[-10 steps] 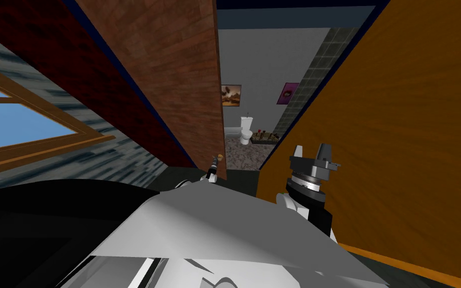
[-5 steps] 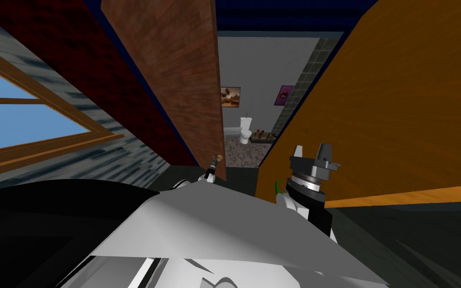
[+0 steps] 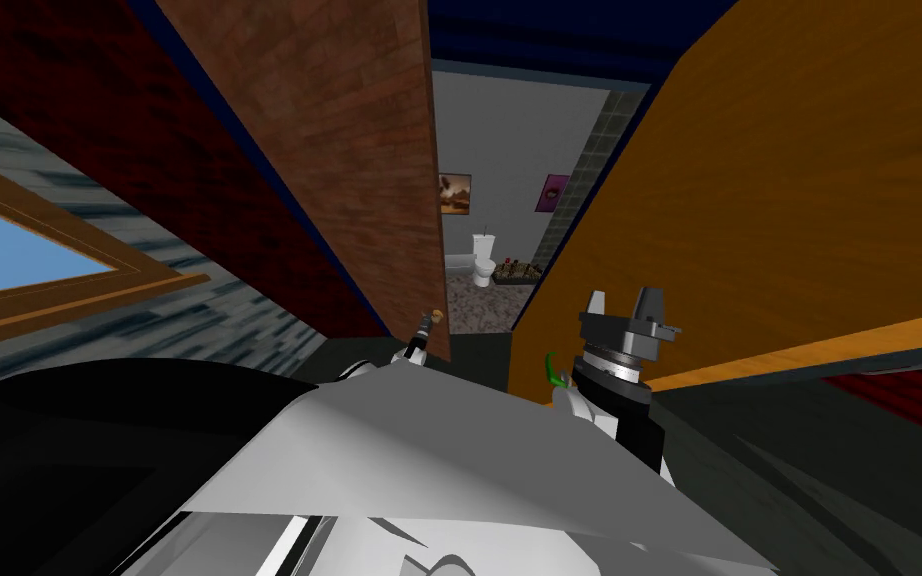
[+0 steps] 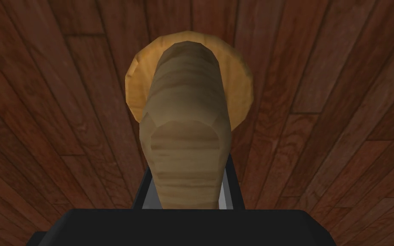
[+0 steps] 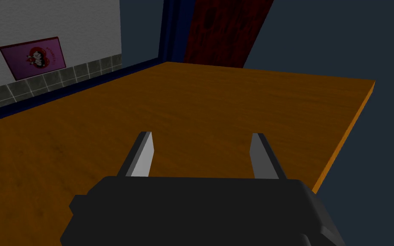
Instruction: Pull the door open
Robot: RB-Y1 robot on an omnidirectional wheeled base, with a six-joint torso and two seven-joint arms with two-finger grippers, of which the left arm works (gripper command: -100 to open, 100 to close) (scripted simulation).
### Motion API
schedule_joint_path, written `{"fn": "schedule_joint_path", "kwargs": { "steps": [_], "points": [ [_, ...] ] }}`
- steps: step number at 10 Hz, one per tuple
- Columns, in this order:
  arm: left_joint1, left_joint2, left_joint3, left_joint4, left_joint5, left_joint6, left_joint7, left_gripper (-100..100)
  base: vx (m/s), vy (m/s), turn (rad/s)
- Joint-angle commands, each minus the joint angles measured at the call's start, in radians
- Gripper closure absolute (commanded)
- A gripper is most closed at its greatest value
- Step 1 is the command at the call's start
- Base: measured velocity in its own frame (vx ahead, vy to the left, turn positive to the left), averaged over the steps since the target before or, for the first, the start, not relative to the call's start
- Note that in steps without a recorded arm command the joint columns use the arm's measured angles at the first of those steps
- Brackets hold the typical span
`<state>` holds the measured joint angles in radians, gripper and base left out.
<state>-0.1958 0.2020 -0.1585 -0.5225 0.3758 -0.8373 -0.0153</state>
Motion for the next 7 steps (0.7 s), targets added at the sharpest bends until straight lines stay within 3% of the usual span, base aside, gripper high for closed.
{"fn": "schedule_joint_path", "kwargs": {
  "steps": [1, 5, 6, 7],
  "points": [
    [-0.024, 0.007, -0.003, 0.029, -0.002, -0.024, 0.015, 100, 0.099, 0.017, -0.068],
    [-0.023, 0.016, -0.008, 0.025, -0.004, -0.026, 0.03, 100, 0.181, 0.007, -0.094],
    [-0.014, 0.012, -0.01, 0.019, -0.004, -0.019, 0.026, 100, 0.092, -0.007, -0.014],
    [-0.013, 0.023, -0.012, 0.019, -0.004, -0.028, 0.039, 100, -0.084, 0.013, -0.126]
  ]
}}
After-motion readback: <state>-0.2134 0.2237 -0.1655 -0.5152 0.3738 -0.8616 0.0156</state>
